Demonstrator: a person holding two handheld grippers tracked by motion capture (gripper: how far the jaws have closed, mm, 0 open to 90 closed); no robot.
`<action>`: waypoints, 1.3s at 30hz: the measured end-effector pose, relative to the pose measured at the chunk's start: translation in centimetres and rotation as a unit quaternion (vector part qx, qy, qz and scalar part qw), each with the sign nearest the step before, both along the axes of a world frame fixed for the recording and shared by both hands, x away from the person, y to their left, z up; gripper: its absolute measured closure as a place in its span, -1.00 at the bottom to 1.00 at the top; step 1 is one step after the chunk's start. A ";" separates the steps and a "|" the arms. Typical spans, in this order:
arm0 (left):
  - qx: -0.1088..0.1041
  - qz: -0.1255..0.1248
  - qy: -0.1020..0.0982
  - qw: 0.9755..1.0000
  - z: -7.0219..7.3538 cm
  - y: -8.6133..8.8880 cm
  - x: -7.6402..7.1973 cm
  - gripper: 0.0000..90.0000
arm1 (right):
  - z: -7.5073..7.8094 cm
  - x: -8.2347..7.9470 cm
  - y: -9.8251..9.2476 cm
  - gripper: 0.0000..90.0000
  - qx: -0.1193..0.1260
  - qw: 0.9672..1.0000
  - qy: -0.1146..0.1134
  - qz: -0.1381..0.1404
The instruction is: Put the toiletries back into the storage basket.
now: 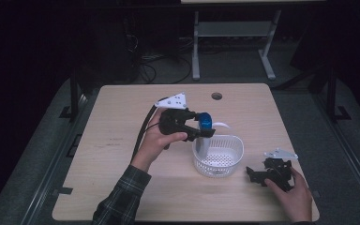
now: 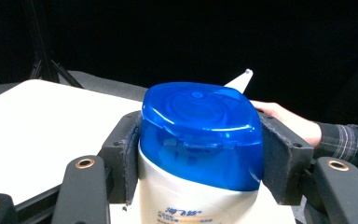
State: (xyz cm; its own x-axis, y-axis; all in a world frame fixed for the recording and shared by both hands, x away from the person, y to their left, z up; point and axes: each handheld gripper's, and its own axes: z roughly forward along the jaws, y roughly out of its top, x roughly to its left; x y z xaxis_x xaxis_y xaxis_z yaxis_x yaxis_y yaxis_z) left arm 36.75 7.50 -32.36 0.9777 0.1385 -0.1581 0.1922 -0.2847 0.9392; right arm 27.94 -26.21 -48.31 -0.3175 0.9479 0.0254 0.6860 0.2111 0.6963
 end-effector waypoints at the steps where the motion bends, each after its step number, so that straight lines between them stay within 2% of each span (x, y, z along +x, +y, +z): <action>1: 0.000 0.000 0.000 1.000 -0.1 0.0 0.0 -0.15 | 0.0 0.0 0.0 -1.00 0.000 1.000 0.000 0.000; 19: 0.016 0.001 0.003 1.000 -2.5 -0.2 0.0 -0.15 | 0.0 0.0 0.0 -1.00 0.000 1.000 -0.001 0.000; 28: 0.022 0.008 0.014 1.000 -4.3 0.0 0.0 -0.15 | 0.0 0.0 0.0 -1.00 0.000 1.000 0.000 0.000; 34: 0.025 0.009 0.017 0.999 -4.9 0.0 -0.1 -0.15 | 0.0 0.0 0.0 -1.00 0.000 1.000 0.000 0.000; 39: 0.035 0.011 0.015 0.999 -5.3 -0.1 -0.2 -0.15 | 0.0 0.0 0.0 -1.00 0.000 1.000 -0.001 0.000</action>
